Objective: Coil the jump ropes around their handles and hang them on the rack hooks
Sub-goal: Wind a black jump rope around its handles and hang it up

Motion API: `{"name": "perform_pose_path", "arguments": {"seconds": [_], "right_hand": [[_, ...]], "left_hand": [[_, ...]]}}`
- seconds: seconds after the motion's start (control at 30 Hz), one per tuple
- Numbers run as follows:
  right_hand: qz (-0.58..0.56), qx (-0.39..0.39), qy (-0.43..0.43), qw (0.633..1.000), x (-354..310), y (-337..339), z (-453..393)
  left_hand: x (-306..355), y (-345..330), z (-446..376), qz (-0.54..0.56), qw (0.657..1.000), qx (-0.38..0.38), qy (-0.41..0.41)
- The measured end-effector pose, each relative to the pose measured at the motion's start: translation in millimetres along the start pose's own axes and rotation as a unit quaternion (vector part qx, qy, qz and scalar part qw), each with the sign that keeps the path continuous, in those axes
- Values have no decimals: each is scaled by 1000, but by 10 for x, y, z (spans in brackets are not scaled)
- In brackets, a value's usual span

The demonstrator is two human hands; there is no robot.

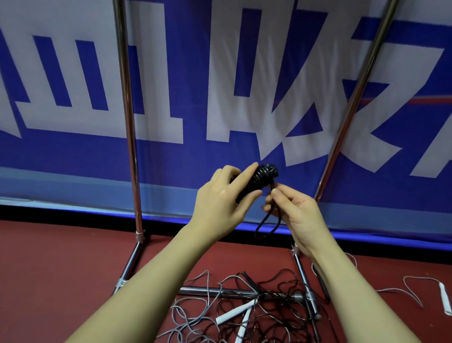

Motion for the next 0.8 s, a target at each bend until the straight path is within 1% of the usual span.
{"name": "perform_pose_path", "arguments": {"seconds": [0.1, 0.17, 0.27, 0.33, 0.4, 0.47, 0.53, 0.57, 0.67, 0.7, 0.73, 0.8], "right_hand": [[-1, -8, 1, 1000, -12, -10, -4], [-4, 7, 6, 1000, -11, 4, 7], [14, 24, 17, 999, -12, 35, 28], [26, 32, 19, 999, -3, 34, 25], [26, 45, 23, 998, -14, 13, 17], [9, 47, 29, 998, -41, -11, 11], [-26, 26, 26, 999, -55, -25, 4], [-37, 14, 22, 999, -52, -28, 2], [-25, -10, 15, 1000, -25, -26, 6], [-14, -5, 17, 1000, -20, -26, 6], [-2, 7, 17, 1000, -20, -22, 7], [7, 28, 21, 999, -39, -15, 12]], "left_hand": [[48, 32, 27, 110, 991, -48, 65], [31, 20, 29, 158, 979, -87, 98], [-29, -26, 40, 167, 975, -120, 80], [-39, -48, 34, 132, 982, -117, 71], [-9, -53, 11, 59, 994, -76, 50], [25, -41, -8, 36, 998, -30, 36], [40, -12, -11, 87, 994, -20, 63], [40, -3, -9, 130, 987, -31, 84], [43, -32, 27, 258, 950, -99, 146], [53, -48, 36, 275, 941, -113, 160], [59, -60, 41, 269, 942, -118, 164], [57, -65, 33, 208, 961, -114, 141]]}}
Point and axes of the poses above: each hand's wrist, its own z-axis away from the middle knuckle, its own y-axis out of the back of the hand, x = y × z, the point moved 2 cm from there along -z, towards the middle knuckle, and after that the axes turned 10 degrees about y, right-handed, at the moved point
